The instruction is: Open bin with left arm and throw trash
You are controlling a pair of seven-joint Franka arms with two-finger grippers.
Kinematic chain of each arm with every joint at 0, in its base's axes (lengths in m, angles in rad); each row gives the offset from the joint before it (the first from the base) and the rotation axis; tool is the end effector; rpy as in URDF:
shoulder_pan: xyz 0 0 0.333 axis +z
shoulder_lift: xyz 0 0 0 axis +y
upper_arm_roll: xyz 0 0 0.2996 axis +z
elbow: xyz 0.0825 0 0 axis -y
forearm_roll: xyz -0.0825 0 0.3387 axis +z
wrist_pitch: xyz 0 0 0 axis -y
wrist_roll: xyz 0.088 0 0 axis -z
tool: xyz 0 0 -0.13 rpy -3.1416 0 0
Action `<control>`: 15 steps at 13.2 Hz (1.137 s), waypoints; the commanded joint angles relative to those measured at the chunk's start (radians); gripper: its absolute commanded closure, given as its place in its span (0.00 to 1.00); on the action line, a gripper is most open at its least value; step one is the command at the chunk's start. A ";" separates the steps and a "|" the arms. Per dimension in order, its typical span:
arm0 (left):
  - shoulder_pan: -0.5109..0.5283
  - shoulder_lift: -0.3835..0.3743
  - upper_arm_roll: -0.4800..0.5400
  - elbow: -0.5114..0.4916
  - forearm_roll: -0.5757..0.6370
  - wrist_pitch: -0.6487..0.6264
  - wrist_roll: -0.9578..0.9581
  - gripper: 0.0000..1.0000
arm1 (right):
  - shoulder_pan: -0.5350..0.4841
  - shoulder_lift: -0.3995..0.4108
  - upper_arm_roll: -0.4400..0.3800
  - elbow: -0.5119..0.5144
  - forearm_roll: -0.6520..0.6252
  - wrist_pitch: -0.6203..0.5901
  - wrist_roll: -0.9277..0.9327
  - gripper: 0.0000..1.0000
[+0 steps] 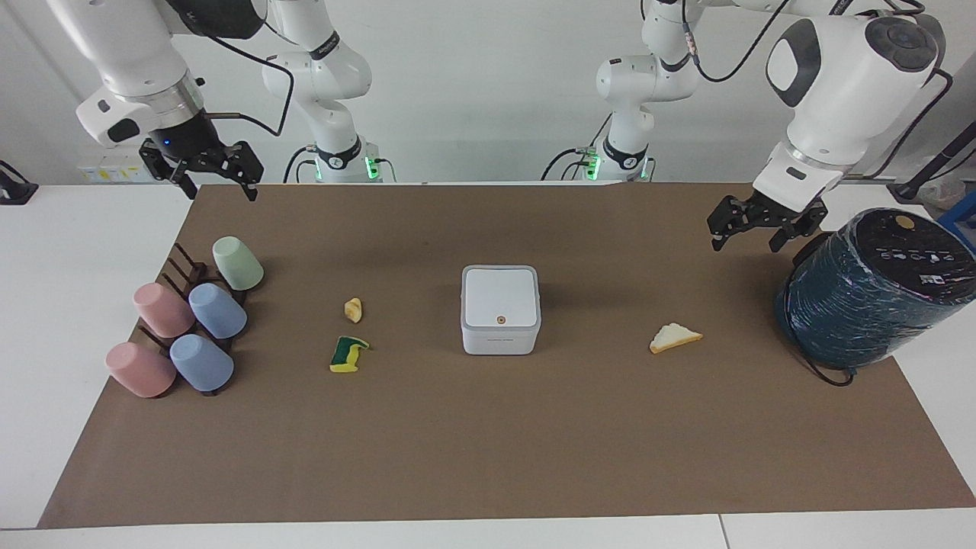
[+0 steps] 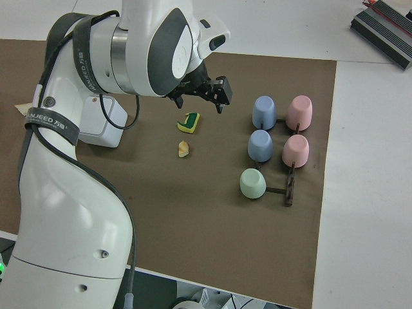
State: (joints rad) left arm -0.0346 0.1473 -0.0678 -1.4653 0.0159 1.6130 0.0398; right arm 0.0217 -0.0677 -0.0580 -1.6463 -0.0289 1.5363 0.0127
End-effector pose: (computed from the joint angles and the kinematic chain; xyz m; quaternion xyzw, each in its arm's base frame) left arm 0.5530 -0.0522 0.5557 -0.9975 0.0710 -0.0005 0.0030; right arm 0.4833 -0.0223 0.5837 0.9994 -0.0246 -0.0213 0.0122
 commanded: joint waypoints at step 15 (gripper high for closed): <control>-0.330 -0.072 0.000 -0.266 -0.094 0.321 -0.546 1.00 | 0.001 -0.056 0.001 -0.102 0.012 0.019 0.007 0.00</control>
State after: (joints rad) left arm -0.3379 0.0954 -0.0849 -1.6700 -0.0448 1.8560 -0.4595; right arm 0.0226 -0.0730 -0.0574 -1.6705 -0.0288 1.5362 0.0127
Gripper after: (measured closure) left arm 0.987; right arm 0.000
